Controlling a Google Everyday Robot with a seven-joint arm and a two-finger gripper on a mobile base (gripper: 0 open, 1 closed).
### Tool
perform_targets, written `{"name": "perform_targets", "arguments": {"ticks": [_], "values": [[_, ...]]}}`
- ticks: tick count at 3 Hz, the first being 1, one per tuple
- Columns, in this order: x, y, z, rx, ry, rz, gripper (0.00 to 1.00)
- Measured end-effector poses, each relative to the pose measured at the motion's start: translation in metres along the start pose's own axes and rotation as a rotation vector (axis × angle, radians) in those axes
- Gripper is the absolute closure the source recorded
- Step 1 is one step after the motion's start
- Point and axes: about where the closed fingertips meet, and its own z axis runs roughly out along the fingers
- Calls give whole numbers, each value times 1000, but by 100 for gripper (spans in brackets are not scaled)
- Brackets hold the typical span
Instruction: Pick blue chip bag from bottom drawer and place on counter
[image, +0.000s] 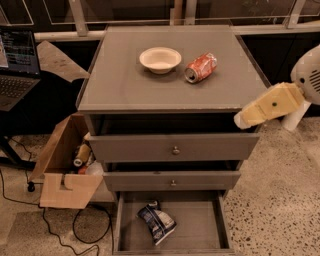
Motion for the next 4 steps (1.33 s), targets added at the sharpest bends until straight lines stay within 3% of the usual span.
{"name": "perform_targets", "arguments": {"ticks": [1, 2, 4], "values": [[36, 30, 46, -93, 145, -30, 0], [74, 53, 88, -139, 264, -28, 0], [127, 73, 156, -190, 411, 55, 0]]}}
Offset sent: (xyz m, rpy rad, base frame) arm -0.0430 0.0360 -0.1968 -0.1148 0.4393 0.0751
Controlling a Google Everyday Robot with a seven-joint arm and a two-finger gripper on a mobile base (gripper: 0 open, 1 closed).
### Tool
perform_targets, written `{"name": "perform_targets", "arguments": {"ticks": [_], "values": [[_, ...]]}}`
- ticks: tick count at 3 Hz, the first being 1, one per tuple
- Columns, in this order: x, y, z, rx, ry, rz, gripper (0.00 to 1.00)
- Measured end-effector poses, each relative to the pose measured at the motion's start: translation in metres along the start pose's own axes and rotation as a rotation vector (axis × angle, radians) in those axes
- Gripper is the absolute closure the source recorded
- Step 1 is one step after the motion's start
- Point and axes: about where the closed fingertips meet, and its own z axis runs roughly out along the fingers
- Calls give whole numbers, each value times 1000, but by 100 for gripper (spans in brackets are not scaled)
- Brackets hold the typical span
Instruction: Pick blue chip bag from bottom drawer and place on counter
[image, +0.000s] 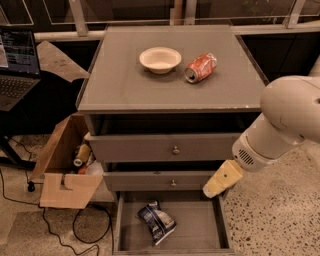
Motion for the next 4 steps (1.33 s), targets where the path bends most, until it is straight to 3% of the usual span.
{"name": "perform_targets", "arguments": {"ticks": [1, 2, 4], "values": [[0, 0, 0, 0, 0, 0, 0], [6, 5, 24, -84, -18, -19, 0], [9, 21, 119, -404, -149, -81, 0]]}}
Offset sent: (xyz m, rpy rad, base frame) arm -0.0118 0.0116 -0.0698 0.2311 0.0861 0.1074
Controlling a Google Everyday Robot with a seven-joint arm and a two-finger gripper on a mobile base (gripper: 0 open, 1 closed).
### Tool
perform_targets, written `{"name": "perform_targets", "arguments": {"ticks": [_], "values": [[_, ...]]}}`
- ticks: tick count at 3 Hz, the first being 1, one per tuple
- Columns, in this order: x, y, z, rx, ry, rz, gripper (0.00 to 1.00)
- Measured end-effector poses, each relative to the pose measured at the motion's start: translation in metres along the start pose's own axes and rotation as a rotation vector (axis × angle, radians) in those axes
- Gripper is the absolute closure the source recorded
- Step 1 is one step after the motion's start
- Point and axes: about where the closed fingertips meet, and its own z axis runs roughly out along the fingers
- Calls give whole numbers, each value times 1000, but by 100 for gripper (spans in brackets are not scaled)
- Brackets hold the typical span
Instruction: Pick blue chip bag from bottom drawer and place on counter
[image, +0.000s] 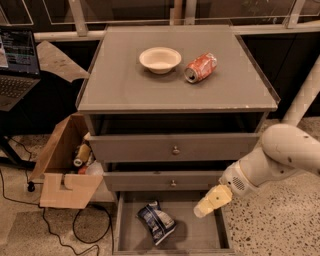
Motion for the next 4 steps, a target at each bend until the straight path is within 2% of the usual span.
{"name": "perform_targets", "arguments": {"ticks": [1, 2, 3, 4], "values": [[10, -8, 35, -75, -31, -24, 0], [10, -7, 35, -74, -30, -24, 0], [19, -12, 51, -63, -66, 24, 0], [41, -20, 102, -36, -85, 138, 0]]}}
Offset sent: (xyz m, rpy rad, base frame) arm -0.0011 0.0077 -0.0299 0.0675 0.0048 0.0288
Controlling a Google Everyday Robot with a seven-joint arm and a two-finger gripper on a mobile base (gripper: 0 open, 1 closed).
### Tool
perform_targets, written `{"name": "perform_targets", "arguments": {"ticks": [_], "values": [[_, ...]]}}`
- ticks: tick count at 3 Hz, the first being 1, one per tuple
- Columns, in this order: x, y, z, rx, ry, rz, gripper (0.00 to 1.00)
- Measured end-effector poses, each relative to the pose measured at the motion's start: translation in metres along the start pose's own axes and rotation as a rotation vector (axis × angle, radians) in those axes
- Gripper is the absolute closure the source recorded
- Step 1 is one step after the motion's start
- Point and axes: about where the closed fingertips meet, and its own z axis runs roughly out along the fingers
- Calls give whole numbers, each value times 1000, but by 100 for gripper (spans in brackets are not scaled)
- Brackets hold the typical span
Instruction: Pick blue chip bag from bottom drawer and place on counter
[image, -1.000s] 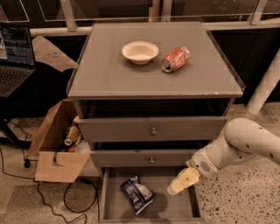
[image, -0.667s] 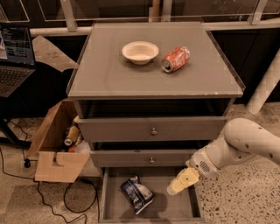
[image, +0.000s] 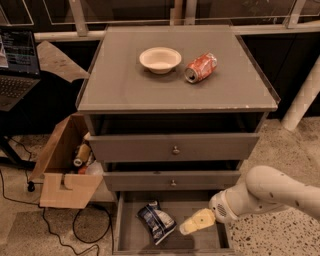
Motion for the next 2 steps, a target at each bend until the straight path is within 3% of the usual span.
{"name": "perform_targets", "arguments": {"ticks": [2], "values": [[-2, -47, 75, 152, -4, 130, 0]]}}
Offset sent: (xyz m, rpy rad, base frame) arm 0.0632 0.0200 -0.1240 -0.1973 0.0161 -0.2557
